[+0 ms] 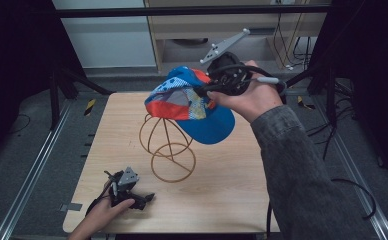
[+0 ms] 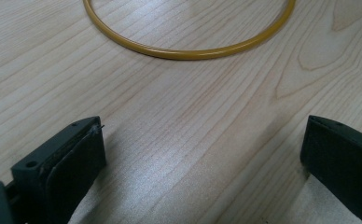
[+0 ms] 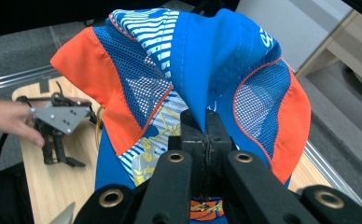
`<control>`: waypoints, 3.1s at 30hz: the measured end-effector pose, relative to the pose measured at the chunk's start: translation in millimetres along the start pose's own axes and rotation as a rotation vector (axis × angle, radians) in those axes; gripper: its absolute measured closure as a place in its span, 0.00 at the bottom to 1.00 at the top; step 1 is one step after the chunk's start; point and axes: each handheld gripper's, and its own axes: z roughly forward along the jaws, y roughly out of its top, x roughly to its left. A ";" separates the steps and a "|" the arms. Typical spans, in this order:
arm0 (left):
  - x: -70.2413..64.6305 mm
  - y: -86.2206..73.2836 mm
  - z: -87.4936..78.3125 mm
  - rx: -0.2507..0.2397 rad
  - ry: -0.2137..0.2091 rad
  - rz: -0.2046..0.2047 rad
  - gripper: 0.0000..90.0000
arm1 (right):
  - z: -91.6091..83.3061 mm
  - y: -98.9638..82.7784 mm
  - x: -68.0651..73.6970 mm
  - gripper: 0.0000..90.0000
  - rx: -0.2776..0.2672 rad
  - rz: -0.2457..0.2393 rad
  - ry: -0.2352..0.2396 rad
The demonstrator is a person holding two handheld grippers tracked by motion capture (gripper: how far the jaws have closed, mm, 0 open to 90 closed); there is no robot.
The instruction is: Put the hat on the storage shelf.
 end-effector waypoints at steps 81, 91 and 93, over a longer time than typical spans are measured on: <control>0.3 0.5 0.0 0.002 -0.002 0.002 0.00 | 134.2 47.6 14.8 1.00 0.193 -0.032 0.107; 0.3 0.5 0.0 0.002 -0.002 0.002 0.00 | 133.0 48.1 23.3 0.99 0.197 -0.055 0.138; 0.3 0.5 0.1 0.002 -0.002 0.002 0.00 | 133.2 47.4 25.3 0.99 0.202 -0.062 0.150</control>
